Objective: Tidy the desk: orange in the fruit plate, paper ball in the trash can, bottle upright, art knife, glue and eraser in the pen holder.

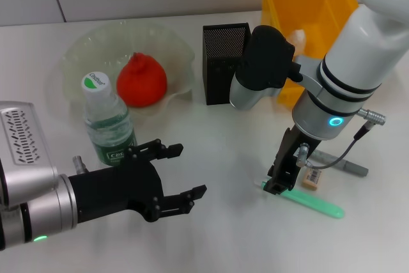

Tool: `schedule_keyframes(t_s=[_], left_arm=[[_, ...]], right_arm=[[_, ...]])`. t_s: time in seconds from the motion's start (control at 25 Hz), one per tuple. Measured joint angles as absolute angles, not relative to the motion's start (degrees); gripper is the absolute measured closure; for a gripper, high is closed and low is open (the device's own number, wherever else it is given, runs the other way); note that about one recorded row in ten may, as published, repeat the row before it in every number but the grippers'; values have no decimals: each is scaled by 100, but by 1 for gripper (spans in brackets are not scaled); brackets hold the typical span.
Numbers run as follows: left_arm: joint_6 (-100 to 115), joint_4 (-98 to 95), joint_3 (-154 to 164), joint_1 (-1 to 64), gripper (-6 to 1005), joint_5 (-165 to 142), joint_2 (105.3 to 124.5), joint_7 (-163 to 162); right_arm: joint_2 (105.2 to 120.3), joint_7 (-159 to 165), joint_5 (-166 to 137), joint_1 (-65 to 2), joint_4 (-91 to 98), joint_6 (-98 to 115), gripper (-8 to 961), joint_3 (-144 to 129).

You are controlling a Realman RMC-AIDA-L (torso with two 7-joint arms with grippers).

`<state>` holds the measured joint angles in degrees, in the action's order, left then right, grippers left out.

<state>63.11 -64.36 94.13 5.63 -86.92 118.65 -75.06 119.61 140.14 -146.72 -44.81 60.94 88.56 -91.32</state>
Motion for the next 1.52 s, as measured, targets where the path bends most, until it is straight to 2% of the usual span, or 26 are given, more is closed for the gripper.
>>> schedule_keyframes(t_s=[0.6, 0.8, 1.12, 1.52], left_arm=[[6318, -6425, 9413, 602, 197, -8692, 11864, -7497], [6320, -6424, 9413, 606, 197, -8692, 11856, -7497], [6320, -6416, 9409, 618, 197, -8692, 11856, -7497], [6319, -6416, 9404, 624, 197, -8690, 11856, -7437]], right_arm=[[11962, 14018, -14678, -4505, 5957, 8740, 715, -9131], [11962, 14017, -14678, -4510, 5944, 8718, 827, -9135], [11962, 14005, -14678, -4526, 5940, 8718, 888, -9142], [11962, 14039, -14671, -4525, 5981, 8720, 899, -9139]])
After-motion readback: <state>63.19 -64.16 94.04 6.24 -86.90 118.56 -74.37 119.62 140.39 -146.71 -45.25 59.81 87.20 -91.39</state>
